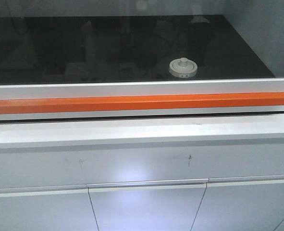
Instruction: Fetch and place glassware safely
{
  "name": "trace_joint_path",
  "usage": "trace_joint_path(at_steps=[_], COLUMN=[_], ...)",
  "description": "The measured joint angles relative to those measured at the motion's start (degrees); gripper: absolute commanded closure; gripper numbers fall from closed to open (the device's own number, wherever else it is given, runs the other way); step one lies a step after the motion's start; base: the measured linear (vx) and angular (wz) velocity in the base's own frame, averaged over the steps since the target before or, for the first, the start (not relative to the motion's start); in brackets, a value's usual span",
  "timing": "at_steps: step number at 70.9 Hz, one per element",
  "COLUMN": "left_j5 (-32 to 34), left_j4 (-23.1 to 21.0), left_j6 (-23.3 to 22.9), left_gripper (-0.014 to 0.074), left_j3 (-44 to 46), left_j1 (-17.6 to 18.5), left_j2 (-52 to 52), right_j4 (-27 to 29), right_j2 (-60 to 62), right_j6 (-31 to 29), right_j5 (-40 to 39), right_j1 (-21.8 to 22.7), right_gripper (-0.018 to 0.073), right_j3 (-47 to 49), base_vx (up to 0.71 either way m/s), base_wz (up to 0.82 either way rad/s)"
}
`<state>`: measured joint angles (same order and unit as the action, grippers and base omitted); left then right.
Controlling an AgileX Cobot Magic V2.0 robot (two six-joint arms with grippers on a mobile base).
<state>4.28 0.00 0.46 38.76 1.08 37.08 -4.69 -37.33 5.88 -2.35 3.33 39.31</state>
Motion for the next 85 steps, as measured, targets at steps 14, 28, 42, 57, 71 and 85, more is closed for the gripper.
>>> trace_joint_path(at_steps=[14, 28, 42, 57, 71, 85], left_j5=[-0.68, -0.56, -0.56, -0.56, -0.56, -0.62], left_j4=[0.00, 0.00, 0.00, 0.00, 0.00, 0.00], left_j6=[0.00, -0.05, -0.05, 0.00, 0.00, 0.00], left_gripper=[0.0603, 0.0603, 0.0603, 0.0603, 0.0603, 0.0603], left_j3=[0.00, 0.00, 0.00, 0.00, 0.00, 0.00], left_j1=[0.00, 0.00, 0.00, 0.00, 0.00, 0.00], left_j2=[4.38, 4.50, 4.50, 4.50, 4.50, 4.50], right_j4=[0.00, 0.00, -0.02, 0.03, 0.03, 0.17], right_j2=[-8.24, -10.92, -10.97, -11.46, -17.75, -28.62], right_j6=[0.00, 0.00, -1.94, -3.01, -3.03, -3.03], right_j5=[-2.05, -4.12, -3.07, -12.73, -21.04, -32.78], right_j1=[0.00, -2.25, -9.39, -10.29, -10.29, -10.29], right_gripper=[0.0560, 0.0560, 0.0560, 0.0560, 0.0560, 0.0560], right_j3=[0.02, 0.02, -1.60, -13.92, -21.64, -21.83], base_vx=[0.00, 0.00, 0.00, 0.00, 0.00, 0.00], base_wz=[0.00, 0.00, 0.00, 0.00, 0.00, 0.00])
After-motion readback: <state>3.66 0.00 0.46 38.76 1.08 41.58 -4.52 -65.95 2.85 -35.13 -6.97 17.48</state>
